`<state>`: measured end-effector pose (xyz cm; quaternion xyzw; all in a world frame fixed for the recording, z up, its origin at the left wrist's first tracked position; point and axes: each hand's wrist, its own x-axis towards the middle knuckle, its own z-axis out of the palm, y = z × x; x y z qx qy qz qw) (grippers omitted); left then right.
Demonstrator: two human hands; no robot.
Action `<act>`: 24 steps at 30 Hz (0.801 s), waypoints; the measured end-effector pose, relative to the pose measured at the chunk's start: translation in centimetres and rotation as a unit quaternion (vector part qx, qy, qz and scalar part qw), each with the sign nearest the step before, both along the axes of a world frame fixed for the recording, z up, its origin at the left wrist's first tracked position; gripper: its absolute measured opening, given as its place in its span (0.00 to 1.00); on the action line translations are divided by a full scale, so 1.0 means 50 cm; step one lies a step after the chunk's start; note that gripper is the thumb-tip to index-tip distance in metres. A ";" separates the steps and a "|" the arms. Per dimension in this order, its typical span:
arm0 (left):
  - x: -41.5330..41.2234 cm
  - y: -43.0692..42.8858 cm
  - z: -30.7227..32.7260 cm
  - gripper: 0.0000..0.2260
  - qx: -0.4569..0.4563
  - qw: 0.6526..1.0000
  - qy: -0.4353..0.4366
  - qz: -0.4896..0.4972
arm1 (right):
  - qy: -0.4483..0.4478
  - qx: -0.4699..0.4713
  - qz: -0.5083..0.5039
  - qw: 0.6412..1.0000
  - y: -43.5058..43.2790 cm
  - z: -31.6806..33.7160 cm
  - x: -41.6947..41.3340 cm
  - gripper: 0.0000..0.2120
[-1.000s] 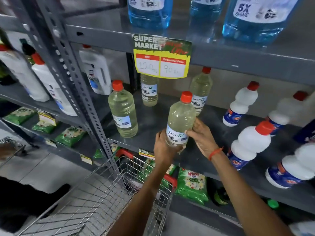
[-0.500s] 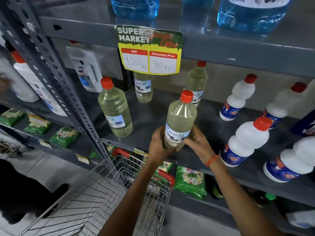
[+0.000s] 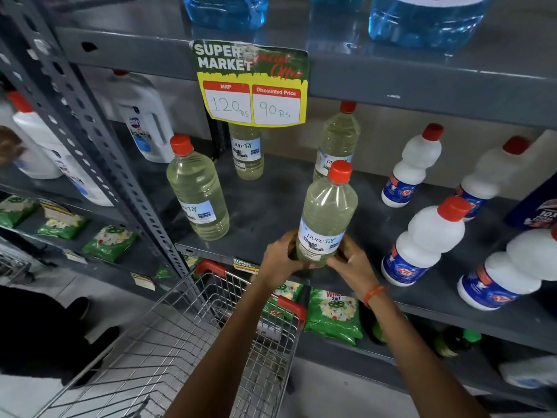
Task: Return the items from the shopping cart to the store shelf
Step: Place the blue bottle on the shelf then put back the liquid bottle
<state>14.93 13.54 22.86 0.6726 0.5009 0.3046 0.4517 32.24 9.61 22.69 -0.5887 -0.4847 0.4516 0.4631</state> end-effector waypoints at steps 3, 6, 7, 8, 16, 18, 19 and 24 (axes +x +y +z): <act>0.002 -0.001 -0.005 0.36 -0.002 1.000 -0.004 0.000 | 0.000 -0.002 0.006 1.000 -0.003 0.001 0.001 0.30; 0.001 -0.001 -0.009 0.35 0.000 1.000 -0.011 0.006 | 0.005 -0.005 0.004 1.000 -0.003 0.000 -0.001 0.30; 0.002 -0.002 -0.011 0.35 0.000 1.000 -0.012 0.007 | 0.006 -0.005 0.004 1.000 -0.003 0.000 -0.001 0.30; 0.002 -0.004 -0.012 0.35 0.000 1.000 -0.012 0.007 | 0.005 -0.005 0.003 1.000 -0.002 -0.001 -0.001 0.30; 0.001 -0.009 0.004 0.34 0.007 1.000 0.001 -0.011 | -0.016 0.028 -0.024 0.999 -0.002 -0.012 -0.014 0.31; -0.009 -0.019 0.013 0.33 0.061 0.998 0.014 0.022 | -0.016 0.044 -0.045 0.998 -0.012 -0.011 -0.033 0.36; -0.018 -0.029 0.014 0.31 0.106 0.991 0.015 0.076 | -0.013 0.052 -0.052 0.997 -0.018 -0.013 -0.043 0.40; -0.110 -0.055 0.014 0.35 0.223 0.871 -0.055 0.434 | -0.001 0.085 -0.140 0.986 -0.021 -0.032 -0.092 0.51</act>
